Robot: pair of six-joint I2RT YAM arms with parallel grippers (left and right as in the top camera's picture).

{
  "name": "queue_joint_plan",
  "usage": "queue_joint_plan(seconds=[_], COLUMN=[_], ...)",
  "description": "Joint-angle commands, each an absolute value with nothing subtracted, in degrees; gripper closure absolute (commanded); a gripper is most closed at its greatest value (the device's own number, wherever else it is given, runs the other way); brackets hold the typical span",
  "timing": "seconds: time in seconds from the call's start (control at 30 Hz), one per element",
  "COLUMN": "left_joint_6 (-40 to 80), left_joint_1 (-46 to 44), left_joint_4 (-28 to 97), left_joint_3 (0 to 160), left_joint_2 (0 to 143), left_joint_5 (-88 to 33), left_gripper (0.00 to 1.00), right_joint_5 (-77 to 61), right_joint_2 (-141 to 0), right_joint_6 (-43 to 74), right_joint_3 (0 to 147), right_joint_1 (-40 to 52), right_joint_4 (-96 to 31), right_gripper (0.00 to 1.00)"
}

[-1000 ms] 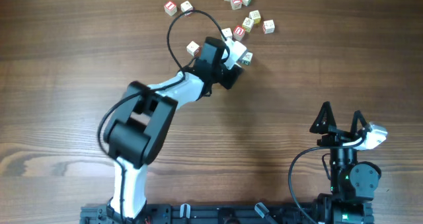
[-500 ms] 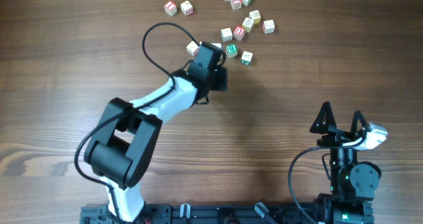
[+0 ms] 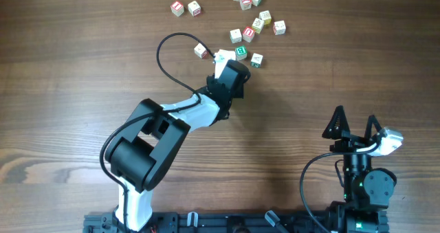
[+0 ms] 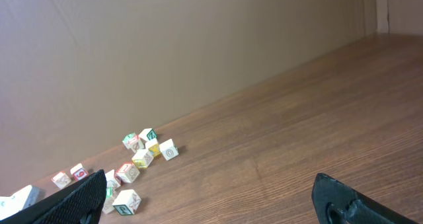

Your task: Form a circle

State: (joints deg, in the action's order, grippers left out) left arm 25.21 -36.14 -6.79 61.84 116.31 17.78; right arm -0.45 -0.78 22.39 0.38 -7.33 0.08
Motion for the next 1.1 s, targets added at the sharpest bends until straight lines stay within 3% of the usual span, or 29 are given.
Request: queue_joint_plan(seconds=[0.0, 0.57, 0.73, 0.87, 1.07], left_joint_6=[26.26, 51.07, 68.01, 68.93, 69.49], left_joint_1=[-35.86, -36.64, -36.67, -37.43, -39.16], left_joint_4=[-7.09, 9.50, 14.66, 14.72, 14.81], left_joint_3=[61.17, 61.17, 61.17, 61.17, 61.19], left_joint_2=[117.23, 115.33, 115.28, 115.28, 115.26], left_joint_5=[20.58, 23.70, 23.68, 25.34, 28.67], left_gripper=[0.69, 0.68, 0.69, 0.67, 0.46], right_joint_5=[-1.39, -1.37, -1.37, -1.37, -1.37], right_joint_2=[-0.43, -0.43, -0.43, -0.43, -0.43], right_joint_6=[21.61, 21.63, 21.63, 21.63, 21.65], right_joint_3=[0.30, 0.30, 0.30, 0.30, 0.30], right_joint_1=[-7.53, -7.53, -7.53, -7.53, -7.53], right_joint_4=[0.32, 0.32, 0.32, 0.32, 0.32], right_gripper=[0.00, 0.00, 0.00, 0.00, 0.00])
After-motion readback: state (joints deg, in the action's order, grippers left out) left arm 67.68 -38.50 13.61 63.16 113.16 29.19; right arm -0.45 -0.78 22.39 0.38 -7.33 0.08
